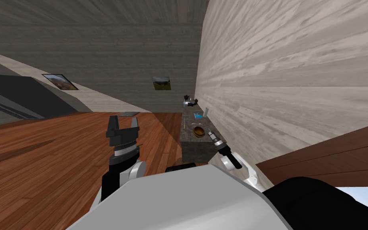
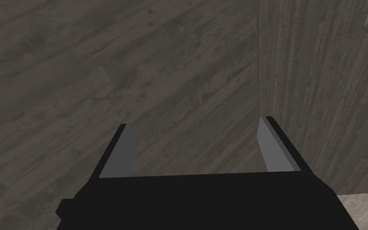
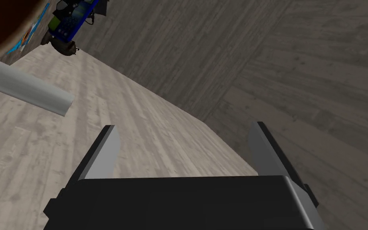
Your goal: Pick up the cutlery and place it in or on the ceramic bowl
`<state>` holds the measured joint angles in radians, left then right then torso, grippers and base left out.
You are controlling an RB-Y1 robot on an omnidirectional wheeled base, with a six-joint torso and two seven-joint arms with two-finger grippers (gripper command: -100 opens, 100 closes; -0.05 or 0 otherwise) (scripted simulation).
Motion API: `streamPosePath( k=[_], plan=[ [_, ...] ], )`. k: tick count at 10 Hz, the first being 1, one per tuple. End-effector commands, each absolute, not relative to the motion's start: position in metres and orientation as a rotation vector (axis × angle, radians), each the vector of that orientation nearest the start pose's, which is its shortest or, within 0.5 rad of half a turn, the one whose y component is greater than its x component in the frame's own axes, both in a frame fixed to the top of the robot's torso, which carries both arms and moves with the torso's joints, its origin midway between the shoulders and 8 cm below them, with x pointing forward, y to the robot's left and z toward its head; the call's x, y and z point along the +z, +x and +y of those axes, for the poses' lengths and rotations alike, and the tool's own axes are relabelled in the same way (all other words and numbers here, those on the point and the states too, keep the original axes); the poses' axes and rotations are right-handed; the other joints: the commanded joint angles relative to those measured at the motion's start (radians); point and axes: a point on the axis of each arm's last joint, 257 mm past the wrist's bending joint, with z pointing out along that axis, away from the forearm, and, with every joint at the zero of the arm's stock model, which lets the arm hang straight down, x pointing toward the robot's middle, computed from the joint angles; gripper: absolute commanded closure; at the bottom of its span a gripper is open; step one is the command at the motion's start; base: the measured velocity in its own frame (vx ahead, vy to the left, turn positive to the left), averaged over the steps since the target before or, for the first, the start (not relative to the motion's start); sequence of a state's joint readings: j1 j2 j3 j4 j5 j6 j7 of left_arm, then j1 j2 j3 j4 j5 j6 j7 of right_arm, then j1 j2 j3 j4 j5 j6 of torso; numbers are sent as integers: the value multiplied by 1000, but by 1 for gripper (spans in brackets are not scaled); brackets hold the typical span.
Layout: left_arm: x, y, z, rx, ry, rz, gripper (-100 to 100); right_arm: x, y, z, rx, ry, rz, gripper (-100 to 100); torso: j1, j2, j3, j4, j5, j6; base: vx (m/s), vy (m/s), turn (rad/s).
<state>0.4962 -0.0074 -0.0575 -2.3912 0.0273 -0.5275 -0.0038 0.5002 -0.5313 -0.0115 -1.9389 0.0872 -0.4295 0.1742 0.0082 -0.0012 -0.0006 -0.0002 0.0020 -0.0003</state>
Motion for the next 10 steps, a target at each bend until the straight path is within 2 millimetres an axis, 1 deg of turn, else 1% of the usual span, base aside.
streamPosePath(
  k=[1, 2, 3, 4, 5, 6, 7, 8, 9, 10],
  plan=[
    [78, 316, 260, -1405, -571, 489, 0, -156, 391, -309, 832, 337, 1401, -100, 0, 0, 0, 0, 0, 0, 21, 120, 38],
    [78, 315, 260, -1405, -571, 489, 0, -168, 392, -318, 781, 298, 1448, -100, -1, 0, 0, 0, 0, 0, 14, 156, 93],
    [78, 316, 260, -1405, -571, 489, 0, -168, 392, -319, 776, 281, 1458, -100, 1, 0, 0, 0, 0, 0, 7, 138, 44],
    [78, 315, 260, -1405, -571, 489, 0, -180, 394, -328, 723, 237, 1504, -100, 1, 1, 0, 0, 0, 0, 13, 128, 94],
    [78, 316, 260, -1405, -571, 489, 0, -179, 394, -329, 717, 220, 1514, -100, 0, 1, 0, 0, 0, 0, 5, 124, 56],
    [78, 315, 260, -1405, -571, 489, 0, -190, 395, -340, 662, 172, 1557, -100, 0, 1, 1, 0, 0, 0, 11, 181, 130],
    [78, 316, 260, -1405, -571, 489, 0, -189, 395, -341, 656, 155, 1566, -100, 3, 1, 0, 0, 1, 0, 17, 135, 42],
    [78, 315, 260, -1405, -571, 489, 0, -200, 396, -352, 602, 110, 1606, -100, 1, 1, 0, 0, 1, 1, 18, 118, 97],
    [78, 316, 260, -1405, -571, 489, 0, -199, 396, -353, 593, 87, 1616, -100, 0, 1, 0, 0, 0, 0, 21, 102, 63],
    [78, 315, 260, -1405, -571, 489, 0, -209, 396, -365, 539, 37, 1655, -100, -2, 1, 0, 0, 0, 0, 45, 126, 146]
  ],
)
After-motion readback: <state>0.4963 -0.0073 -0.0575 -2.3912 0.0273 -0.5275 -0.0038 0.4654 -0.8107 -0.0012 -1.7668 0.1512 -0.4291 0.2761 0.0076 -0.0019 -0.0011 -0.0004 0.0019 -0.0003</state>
